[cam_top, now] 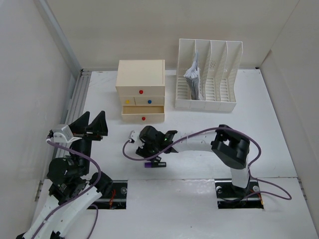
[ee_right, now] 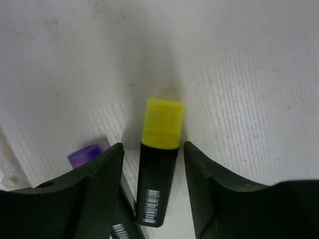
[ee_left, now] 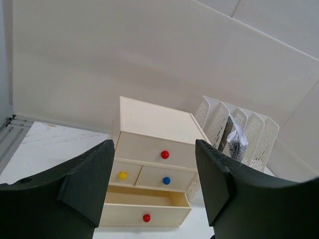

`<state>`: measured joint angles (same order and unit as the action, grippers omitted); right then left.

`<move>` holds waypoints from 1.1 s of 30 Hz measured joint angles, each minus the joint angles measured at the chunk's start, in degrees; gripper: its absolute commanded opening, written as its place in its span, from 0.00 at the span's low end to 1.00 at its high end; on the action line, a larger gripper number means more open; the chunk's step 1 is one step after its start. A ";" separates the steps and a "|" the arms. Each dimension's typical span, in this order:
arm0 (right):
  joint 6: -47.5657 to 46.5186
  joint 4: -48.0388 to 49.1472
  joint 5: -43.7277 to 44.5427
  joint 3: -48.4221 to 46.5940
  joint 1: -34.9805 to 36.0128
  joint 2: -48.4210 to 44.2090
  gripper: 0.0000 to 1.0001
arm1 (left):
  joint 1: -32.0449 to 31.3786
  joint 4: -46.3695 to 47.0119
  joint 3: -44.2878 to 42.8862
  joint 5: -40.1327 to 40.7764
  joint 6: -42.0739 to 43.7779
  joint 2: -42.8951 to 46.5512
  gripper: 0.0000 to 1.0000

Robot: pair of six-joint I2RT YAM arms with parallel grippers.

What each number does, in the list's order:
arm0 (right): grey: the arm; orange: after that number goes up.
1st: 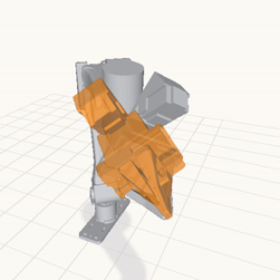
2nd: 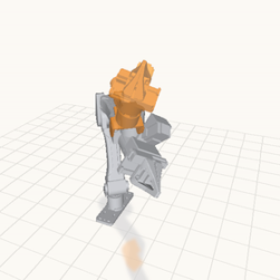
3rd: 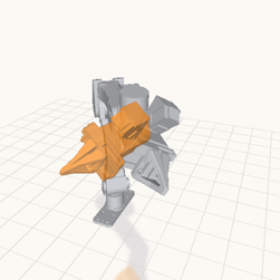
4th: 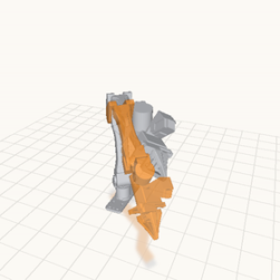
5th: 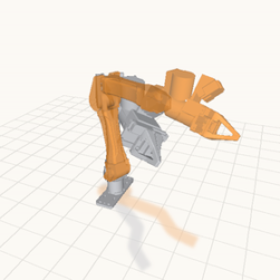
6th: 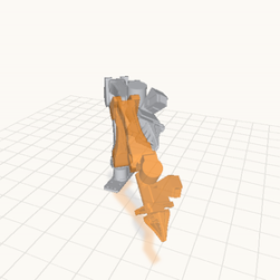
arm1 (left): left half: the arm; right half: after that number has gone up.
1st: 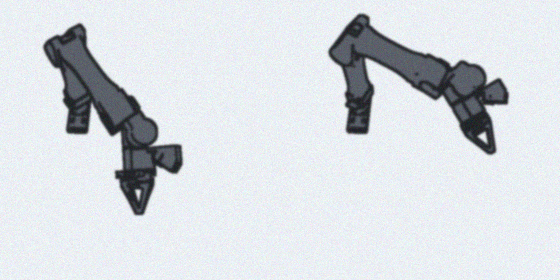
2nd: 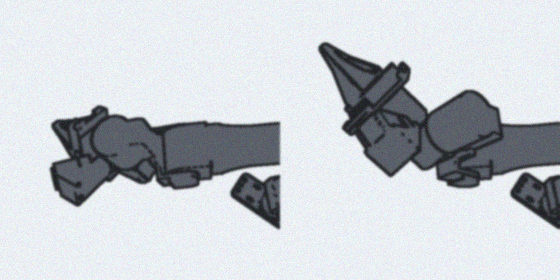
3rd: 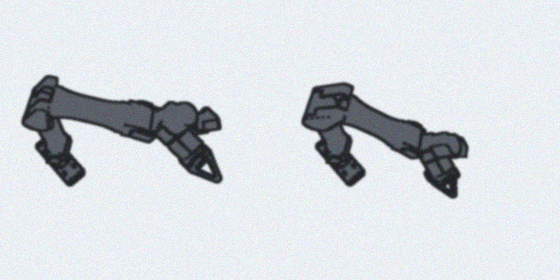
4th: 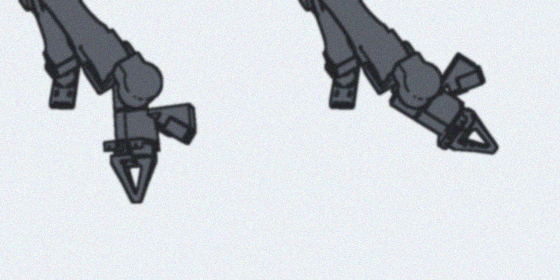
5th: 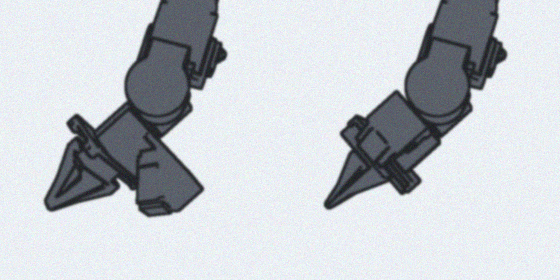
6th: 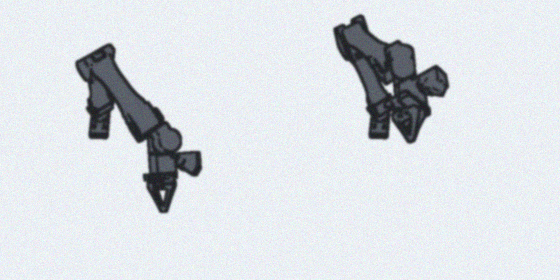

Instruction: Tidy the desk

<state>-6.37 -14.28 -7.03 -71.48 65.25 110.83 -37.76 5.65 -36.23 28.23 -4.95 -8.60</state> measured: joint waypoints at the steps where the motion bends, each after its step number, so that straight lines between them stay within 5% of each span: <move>1: 0.22 0.07 0.92 0.00 0.04 0.04 0.54 | 0.00 -0.02 0.04 0.04 0.00 0.11 0.63; 4: 0.76 0.74 3.93 0.00 0.04 0.26 0.34 | 0.00 -0.02 0.11 0.17 0.00 0.37 0.63; 5: 0.96 0.92 4.92 0.00 0.04 0.35 0.20 | 0.00 -0.04 0.11 0.20 0.00 0.42 0.63; 10: 1.18 1.51 8.22 -0.07 0.04 0.44 0.00 | 0.00 -0.02 0.11 0.31 0.00 0.57 0.63; 23: -10.19 -0.20 16.11 -11.02 -0.81 0.17 0.00 | 0.00 -0.04 0.13 0.33 0.00 0.98 0.63; 33: -16.85 0.02 19.08 -24.83 -9.20 -0.28 0.01 | 0.00 -0.04 0.13 0.33 0.00 0.98 0.63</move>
<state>-23.22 -14.26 12.05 -96.31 56.05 110.54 -37.76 5.61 -36.10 28.56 -4.95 -7.62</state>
